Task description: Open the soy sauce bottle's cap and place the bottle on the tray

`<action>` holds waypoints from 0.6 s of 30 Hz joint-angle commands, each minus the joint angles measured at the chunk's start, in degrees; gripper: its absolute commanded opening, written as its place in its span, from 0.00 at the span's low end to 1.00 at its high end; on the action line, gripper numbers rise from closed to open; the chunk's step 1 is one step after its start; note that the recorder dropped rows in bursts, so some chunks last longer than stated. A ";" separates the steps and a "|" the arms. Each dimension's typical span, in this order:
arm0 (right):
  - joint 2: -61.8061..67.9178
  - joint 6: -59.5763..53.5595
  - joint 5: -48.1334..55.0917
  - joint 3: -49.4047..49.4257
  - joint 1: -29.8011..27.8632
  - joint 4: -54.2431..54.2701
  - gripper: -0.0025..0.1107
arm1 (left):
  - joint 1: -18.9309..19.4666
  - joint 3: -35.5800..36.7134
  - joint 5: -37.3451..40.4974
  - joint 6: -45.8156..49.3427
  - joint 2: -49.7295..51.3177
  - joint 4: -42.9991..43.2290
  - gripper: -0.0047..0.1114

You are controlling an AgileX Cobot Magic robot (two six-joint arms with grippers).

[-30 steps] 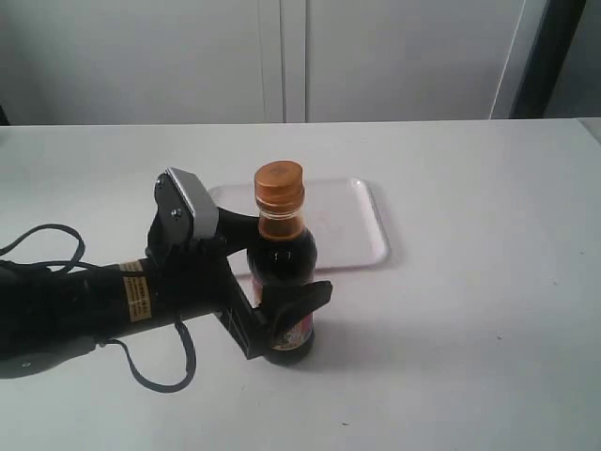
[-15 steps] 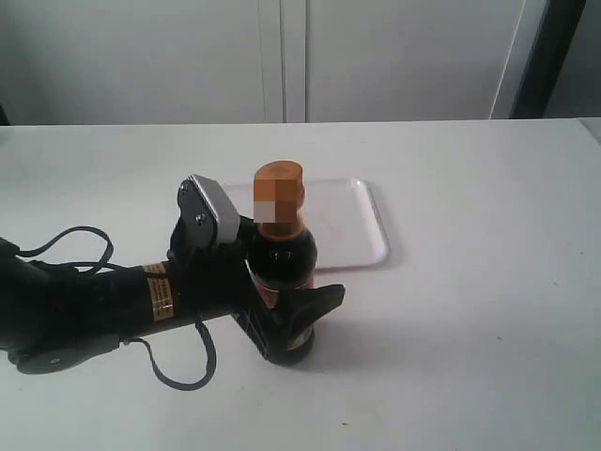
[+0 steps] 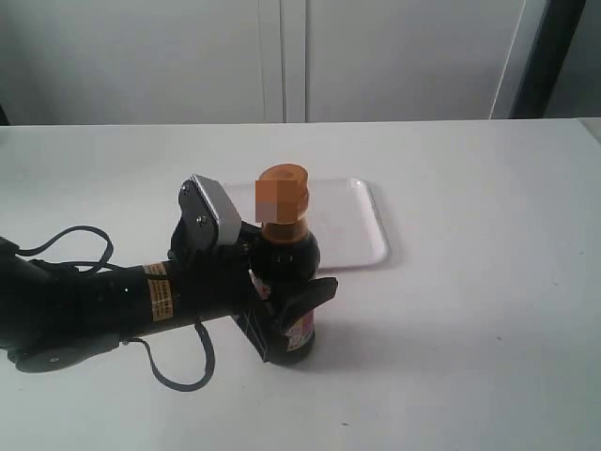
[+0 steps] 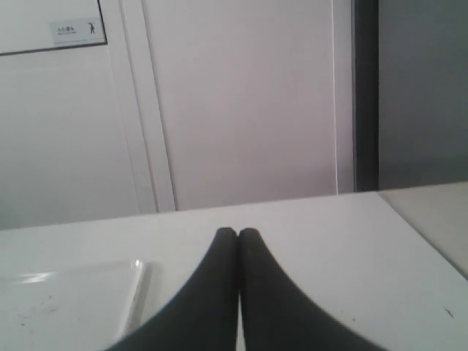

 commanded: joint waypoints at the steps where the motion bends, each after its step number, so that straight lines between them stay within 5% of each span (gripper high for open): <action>1: -0.30 0.01 -10.79 0.27 0.05 -0.09 0.02 | -0.37 -0.05 -0.40 -0.10 -0.12 1.67 0.07; 6: -0.30 11.18 -24.49 0.27 0.05 -1.18 0.02 | -0.37 -0.05 -0.40 -0.10 -0.12 1.91 0.04; 18: 13.19 8.18 -24.64 -11.58 0.05 -1.84 0.02 | -0.37 -0.05 -0.40 -0.10 -0.12 2.24 0.04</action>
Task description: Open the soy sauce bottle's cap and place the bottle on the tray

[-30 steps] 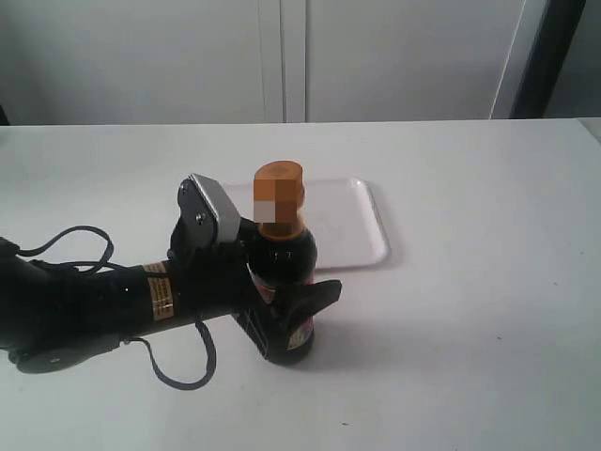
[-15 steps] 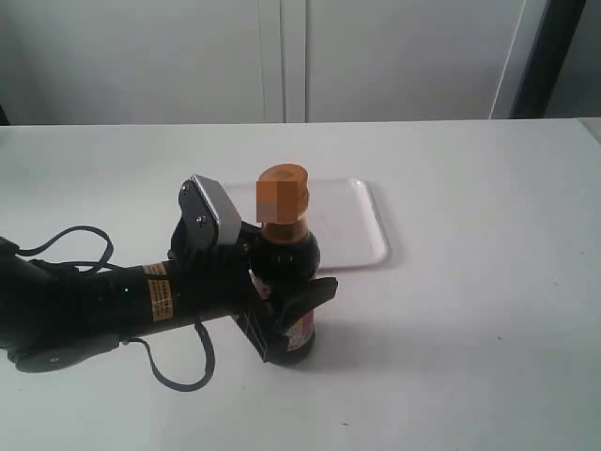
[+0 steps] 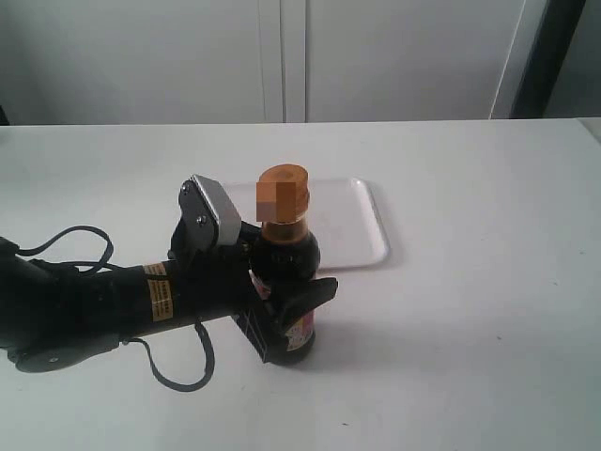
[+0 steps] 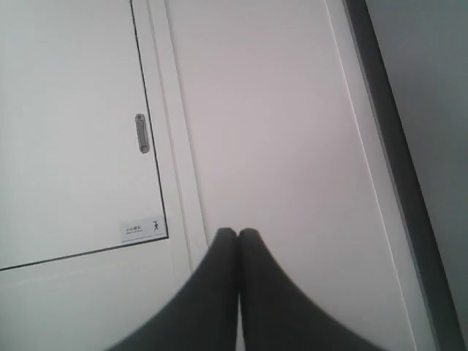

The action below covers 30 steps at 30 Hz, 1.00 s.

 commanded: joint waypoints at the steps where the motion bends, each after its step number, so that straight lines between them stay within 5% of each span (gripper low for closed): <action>1: 5.93 -1.17 -0.05 -3.60 0.05 -0.82 0.02 | -0.37 -0.05 -0.30 -0.10 -0.12 1.81 0.04; 20: 27.24 -6.54 38.31 -28.69 0.18 -9.09 0.02 | -0.47 -0.05 -0.30 -0.10 -0.12 1.92 0.04; 30: 40.98 -29.01 56.33 -38.44 6.47 9.26 0.02 | -0.47 -0.05 -0.30 -0.10 -0.12 1.92 0.04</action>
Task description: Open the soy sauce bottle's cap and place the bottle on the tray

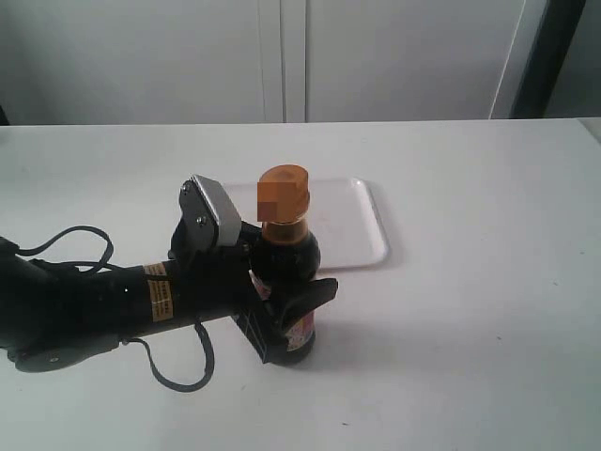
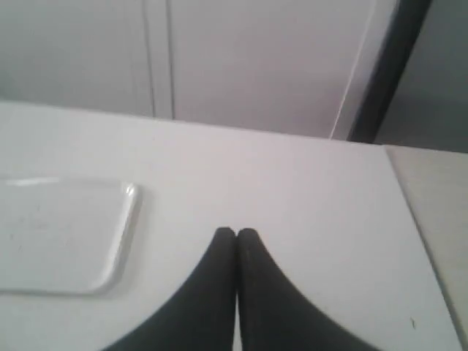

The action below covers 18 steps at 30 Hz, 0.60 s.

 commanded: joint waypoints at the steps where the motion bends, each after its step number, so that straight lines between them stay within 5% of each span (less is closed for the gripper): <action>1: 7.03 -11.08 8.34 -4.69 2.89 9.98 0.02 | -0.47 -0.05 -0.19 -0.10 -0.12 1.72 0.04; 18: 22.77 -27.17 15.18 -11.58 12.23 26.26 0.02 | -0.42 -0.05 -0.19 -0.10 -0.12 1.95 0.04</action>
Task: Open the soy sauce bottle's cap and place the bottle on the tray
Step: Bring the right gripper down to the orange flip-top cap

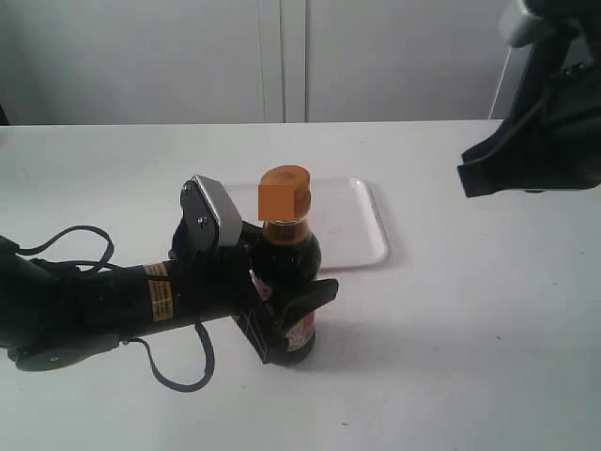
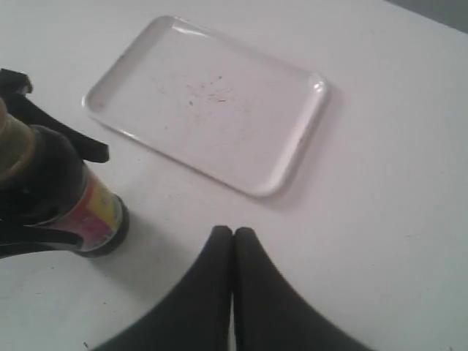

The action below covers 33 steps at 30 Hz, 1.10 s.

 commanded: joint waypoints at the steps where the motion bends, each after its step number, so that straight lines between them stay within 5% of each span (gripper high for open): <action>1: 3.30 -3.33 0.60 -1.62 2.91 3.38 0.02 | -0.42 0.08 -0.19 -0.24 -0.12 1.50 0.04; 15: 13.85 -4.55 7.95 -10.45 10.51 3.73 0.02 | -0.42 0.08 -0.19 0.91 -0.12 1.50 0.04; 33: 16.54 -4.83 8.30 -12.53 11.01 5.32 0.02 | -0.42 0.08 -0.19 3.06 -0.12 2.70 0.04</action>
